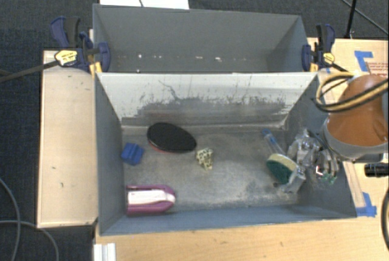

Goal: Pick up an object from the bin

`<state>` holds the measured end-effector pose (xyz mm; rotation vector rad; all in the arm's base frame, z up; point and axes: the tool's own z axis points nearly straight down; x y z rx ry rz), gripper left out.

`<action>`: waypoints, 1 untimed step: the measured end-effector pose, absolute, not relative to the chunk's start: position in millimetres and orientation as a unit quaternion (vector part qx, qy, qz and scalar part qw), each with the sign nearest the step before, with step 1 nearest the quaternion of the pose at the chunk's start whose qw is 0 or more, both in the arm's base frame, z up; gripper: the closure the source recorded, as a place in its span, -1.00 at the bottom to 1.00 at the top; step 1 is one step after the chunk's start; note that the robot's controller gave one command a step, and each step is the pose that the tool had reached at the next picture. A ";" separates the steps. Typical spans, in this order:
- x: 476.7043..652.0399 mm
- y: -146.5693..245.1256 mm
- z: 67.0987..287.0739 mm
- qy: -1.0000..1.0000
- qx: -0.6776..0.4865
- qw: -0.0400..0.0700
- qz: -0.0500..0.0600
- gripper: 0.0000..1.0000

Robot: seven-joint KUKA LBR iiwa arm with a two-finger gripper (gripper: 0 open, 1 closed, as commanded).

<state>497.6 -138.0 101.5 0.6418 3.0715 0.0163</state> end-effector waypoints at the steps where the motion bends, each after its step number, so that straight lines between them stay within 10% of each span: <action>1: 507.3 -132.4 102.0 0.964 0.265 -0.001 0.011 -1.00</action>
Offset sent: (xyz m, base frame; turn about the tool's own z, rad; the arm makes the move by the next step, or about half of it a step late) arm 0.0046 -0.0103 -0.0015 0.1522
